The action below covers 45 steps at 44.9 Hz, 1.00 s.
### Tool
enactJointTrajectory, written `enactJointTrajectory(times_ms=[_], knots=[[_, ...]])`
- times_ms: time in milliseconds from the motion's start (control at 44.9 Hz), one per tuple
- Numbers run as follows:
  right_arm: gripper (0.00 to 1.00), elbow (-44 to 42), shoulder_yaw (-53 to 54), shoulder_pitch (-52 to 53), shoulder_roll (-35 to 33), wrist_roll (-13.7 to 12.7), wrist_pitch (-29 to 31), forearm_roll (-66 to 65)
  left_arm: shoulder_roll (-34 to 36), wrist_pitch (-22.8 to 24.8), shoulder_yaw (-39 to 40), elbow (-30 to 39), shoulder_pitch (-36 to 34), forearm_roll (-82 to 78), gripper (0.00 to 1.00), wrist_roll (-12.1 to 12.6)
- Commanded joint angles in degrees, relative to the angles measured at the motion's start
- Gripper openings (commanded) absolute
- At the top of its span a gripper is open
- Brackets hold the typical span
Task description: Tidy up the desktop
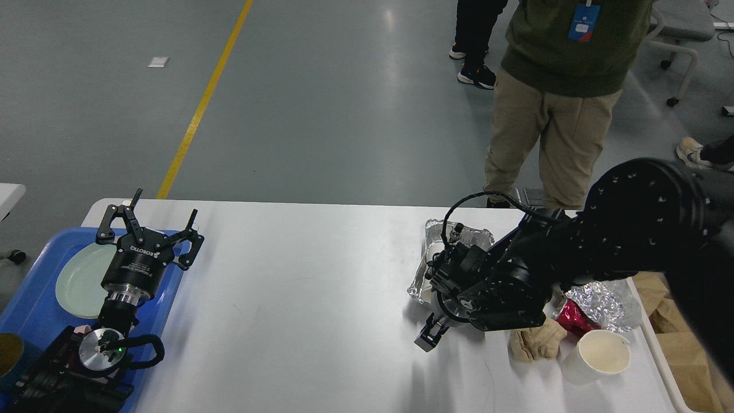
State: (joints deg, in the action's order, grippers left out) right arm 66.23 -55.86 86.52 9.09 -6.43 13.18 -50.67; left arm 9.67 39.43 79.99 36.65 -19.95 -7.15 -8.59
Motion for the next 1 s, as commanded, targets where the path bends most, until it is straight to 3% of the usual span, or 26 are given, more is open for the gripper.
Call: enactJointTrajectory(times_ms=[0, 245, 379, 579, 780, 981], knots=[[0.91, -1.5, -1.5, -1.7, 1.2, 0.0, 0.0, 0.0, 0.0, 0.0, 0.0, 0.0, 0.0, 0.0, 0.96, 0.0], [0.88, -9.4, -1.7, -6.5, 2.5, 0.0, 0.0, 0.0, 0.0, -0.1, 0.0, 0.0, 0.0, 0.0, 0.96, 0.1], [0.82, -10.0, -2.1, -6.7, 2.5, 0.0, 0.0, 0.0, 0.0, 0.0, 0.0, 0.0, 0.0, -0.1, 0.96, 0.0], [0.82, -10.1, -2.1, -8.6, 2.5, 0.0, 0.0, 0.0, 0.0, -0.1, 0.0, 0.0, 0.0, 0.0, 0.96, 0.1], [0.65, -12.7, -2.1, -10.2, 2.3, -0.1, -0.1, 0.0, 0.0, 0.0, 0.0, 0.0, 0.0, 0.0, 0.96, 0.0], [0.63, -15.3, -2.2, -10.9, 2.3, 0.0, -0.2, 0.3, 0.0, 0.0, 0.0, 0.0, 0.0, -0.1, 0.96, 0.0]])
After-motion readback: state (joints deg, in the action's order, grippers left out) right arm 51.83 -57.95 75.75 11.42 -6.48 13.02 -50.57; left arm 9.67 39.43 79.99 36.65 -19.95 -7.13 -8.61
